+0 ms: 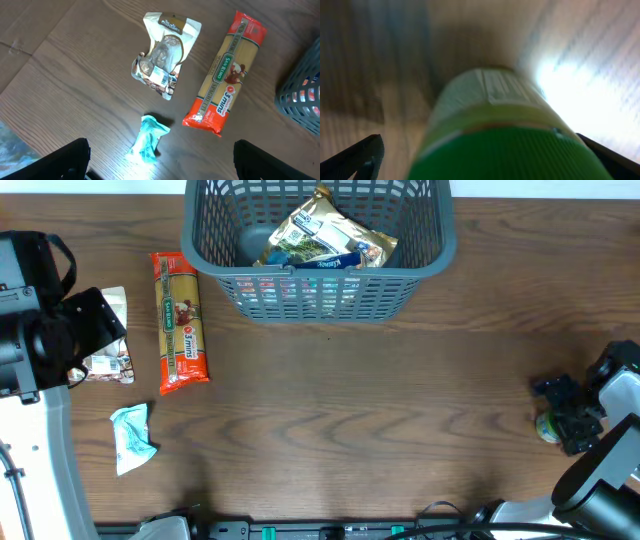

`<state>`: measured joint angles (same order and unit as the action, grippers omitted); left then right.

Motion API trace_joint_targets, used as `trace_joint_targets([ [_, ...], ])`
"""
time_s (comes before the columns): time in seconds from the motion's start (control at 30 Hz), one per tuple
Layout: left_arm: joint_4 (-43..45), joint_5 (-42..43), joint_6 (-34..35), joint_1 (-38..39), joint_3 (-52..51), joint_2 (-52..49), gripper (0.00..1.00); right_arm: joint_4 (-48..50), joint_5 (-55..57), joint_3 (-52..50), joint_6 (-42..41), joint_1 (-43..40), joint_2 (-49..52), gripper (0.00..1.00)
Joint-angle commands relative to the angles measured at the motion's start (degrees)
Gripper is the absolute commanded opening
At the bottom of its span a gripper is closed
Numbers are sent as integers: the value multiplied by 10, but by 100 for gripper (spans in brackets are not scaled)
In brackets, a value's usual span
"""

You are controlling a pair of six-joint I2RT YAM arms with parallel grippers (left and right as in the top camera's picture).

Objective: Pack container
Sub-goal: 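Reach the right gripper to the green-lidded jar and grasp it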

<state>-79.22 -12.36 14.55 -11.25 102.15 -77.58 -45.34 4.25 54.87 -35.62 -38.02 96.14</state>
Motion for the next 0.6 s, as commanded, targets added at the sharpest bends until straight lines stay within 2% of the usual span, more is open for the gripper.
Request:
trace_joint_targets([
  [0.0,-4,0,-7,-3,9,-3,91,10,2,-3,21,-3,-9,99],
  [0.33,-5,0,-7,-3,9,-3,91,30,2,-3,25,-3,-9,97],
  [0.47,-5,0,-7,-3,9,-3,91,32,2,-3,25,-3,-9,88],
  [0.57,-5,0,-7,-3,9,-3,91,32,2,-3,25,-3,-9,75],
])
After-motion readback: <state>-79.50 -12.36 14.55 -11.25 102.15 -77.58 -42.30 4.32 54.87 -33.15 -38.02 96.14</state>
